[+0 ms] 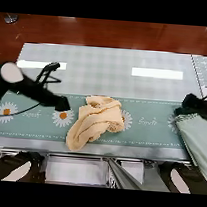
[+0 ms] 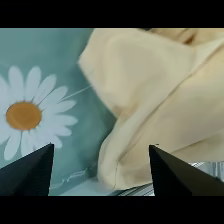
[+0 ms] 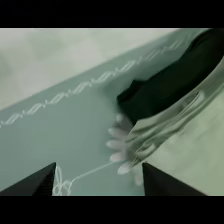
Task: Fold the shirts.
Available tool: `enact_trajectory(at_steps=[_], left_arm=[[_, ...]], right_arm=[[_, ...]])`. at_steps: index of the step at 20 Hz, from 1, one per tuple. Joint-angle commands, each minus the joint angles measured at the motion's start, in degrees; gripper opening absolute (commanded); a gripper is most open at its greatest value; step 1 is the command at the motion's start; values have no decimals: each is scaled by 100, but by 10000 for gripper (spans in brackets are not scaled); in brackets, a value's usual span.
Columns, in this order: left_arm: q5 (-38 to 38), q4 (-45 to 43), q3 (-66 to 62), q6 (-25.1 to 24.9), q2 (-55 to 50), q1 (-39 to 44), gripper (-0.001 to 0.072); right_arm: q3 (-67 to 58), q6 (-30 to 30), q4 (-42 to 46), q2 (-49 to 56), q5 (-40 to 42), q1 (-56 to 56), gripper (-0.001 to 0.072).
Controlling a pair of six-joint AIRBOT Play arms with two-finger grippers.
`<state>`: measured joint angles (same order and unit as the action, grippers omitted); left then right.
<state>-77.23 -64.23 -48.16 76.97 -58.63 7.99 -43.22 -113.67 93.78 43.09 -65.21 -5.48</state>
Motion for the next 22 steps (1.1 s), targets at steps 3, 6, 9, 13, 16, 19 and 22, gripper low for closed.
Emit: enact_trajectory(at_steps=[3,6,9,13,16,19,22], left_arm=[[184,831,2691,140,1150,-1331,700],[372,1377,2747,166,1023,-1217,700],[448,1296,2774,223,743,-1169,700],[1040,2201,2968,-243,273,-439,700],[1766,2721,2949,-498,-92,446,561],[1875,2704,2610,-717,-205,538,27],[1670,2697,2052,-754,-203,293,27]], right_arm=[[1523,2059,-3956,142,1008,-142,620],[1591,2087,-4124,476,1375,824,619],[1591,1993,-4131,765,1676,1405,620],[1591,2022,-4387,1163,1834,1777,620],[1591,2149,-4601,1419,1851,2083,619],[1589,2481,-5176,1731,1989,2618,619],[1556,2761,-5740,2166,2356,3008,618]])
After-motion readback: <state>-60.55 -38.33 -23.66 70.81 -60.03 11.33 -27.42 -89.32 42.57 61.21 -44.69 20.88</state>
